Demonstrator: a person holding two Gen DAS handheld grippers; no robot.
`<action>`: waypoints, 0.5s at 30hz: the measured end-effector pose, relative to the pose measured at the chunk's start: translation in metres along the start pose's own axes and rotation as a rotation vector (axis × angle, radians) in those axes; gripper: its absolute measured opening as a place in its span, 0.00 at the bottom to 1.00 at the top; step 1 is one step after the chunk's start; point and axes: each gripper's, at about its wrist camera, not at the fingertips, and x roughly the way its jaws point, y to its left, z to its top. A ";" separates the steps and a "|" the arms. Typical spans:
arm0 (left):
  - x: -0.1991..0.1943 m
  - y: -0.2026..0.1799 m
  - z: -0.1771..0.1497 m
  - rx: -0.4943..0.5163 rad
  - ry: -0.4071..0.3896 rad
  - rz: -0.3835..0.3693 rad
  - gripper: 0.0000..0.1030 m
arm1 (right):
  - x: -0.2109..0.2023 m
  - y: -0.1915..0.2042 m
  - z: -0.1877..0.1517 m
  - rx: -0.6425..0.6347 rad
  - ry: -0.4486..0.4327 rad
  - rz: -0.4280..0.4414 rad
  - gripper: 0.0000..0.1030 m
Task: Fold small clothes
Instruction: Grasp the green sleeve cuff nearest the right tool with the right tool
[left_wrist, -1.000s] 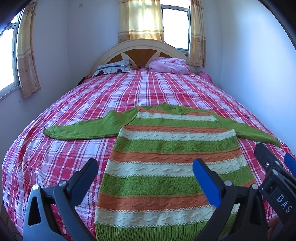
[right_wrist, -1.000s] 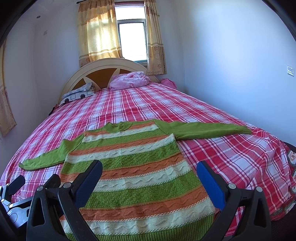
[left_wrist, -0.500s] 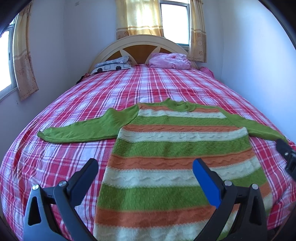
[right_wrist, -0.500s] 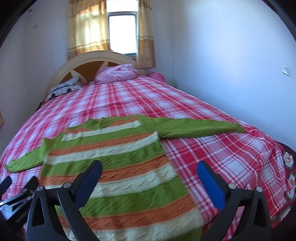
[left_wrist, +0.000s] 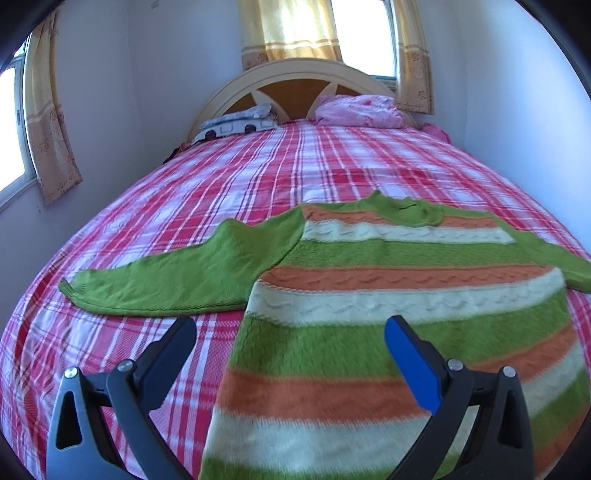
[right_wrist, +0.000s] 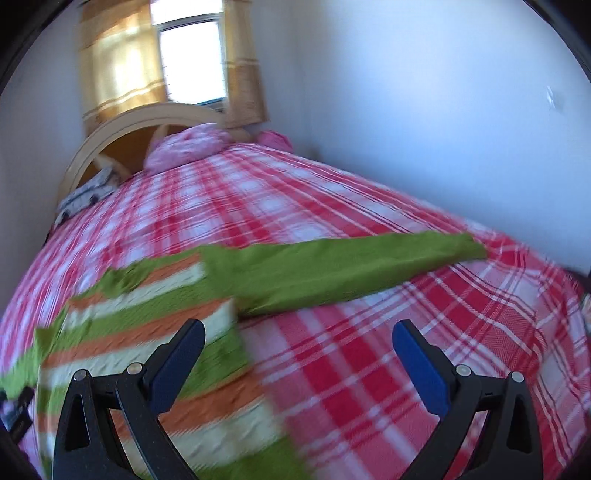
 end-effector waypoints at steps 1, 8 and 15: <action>0.007 0.001 0.001 -0.009 0.010 -0.003 1.00 | 0.012 -0.019 0.009 0.040 0.008 -0.024 0.95; 0.055 0.011 -0.001 -0.103 0.114 -0.017 1.00 | 0.085 -0.166 0.048 0.401 0.126 -0.096 0.50; 0.075 0.028 -0.012 -0.202 0.165 -0.061 1.00 | 0.129 -0.248 0.053 0.625 0.162 -0.123 0.50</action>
